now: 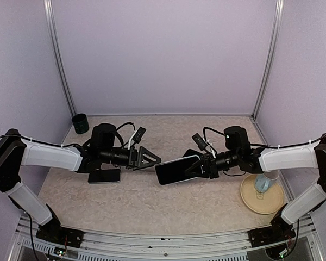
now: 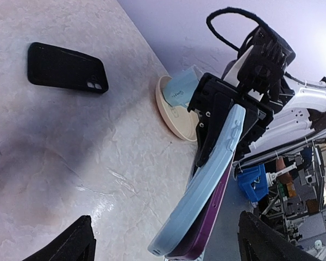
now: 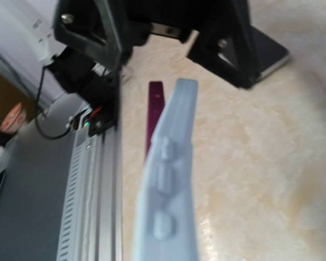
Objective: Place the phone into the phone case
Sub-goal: Press the phone with the phone case.
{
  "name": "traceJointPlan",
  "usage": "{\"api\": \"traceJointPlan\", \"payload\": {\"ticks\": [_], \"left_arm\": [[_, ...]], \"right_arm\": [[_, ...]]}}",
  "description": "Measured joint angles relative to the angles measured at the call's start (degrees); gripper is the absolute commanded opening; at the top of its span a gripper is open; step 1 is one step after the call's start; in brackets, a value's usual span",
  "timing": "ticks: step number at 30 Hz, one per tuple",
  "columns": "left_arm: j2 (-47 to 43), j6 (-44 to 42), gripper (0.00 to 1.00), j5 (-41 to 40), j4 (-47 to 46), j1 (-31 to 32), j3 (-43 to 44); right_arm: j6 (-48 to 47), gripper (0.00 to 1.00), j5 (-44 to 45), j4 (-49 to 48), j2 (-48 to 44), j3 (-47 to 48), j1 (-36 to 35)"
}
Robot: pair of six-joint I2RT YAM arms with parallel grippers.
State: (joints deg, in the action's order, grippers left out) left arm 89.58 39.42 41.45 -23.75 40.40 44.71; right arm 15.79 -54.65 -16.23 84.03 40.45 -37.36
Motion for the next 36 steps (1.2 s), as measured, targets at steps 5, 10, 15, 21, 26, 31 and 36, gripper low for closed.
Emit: {"api": "traceJointPlan", "payload": {"ticks": [5, 10, 15, 21, 26, 31, 36], "left_arm": [[0.0, -0.8, 0.83, 2.4, -0.6, 1.9, 0.0], [0.0, -0.9, 0.74, 4.8, -2.6, 2.7, 0.0], [0.0, -0.9, 0.56, 6.4, -4.1, 3.5, 0.0], [0.0, -0.3, 0.33, 7.9, -6.2, 4.0, -0.5], [0.0, -0.2, 0.21, 8.2, -7.0, 4.0, -0.8], [0.0, -1.1, 0.09, 8.9, -7.7, 4.0, -1.0], [-0.4, -2.8, 0.05, 7.4, -6.8, 4.1, -1.0]], "right_arm": [[-2.9, 0.0, -2.1, 1.0, -0.9, 0.0, -0.7], [-4.6, 0.0, -3.5, 1.9, -2.4, 0.0, -1.3], [-5.6, 0.0, -3.7, 1.9, -3.6, -0.2, -1.3], [-5.9, 0.0, -3.5, 2.6, -3.6, -0.5, -1.3], [-6.0, 0.0, -3.1, 3.0, -3.6, -0.7, -1.3], [-5.7, 0.0, -2.8, 3.2, -3.6, -0.7, -1.3], [-5.5, 0.0, -1.9, 3.4, -3.4, -0.6, -1.3]]}}
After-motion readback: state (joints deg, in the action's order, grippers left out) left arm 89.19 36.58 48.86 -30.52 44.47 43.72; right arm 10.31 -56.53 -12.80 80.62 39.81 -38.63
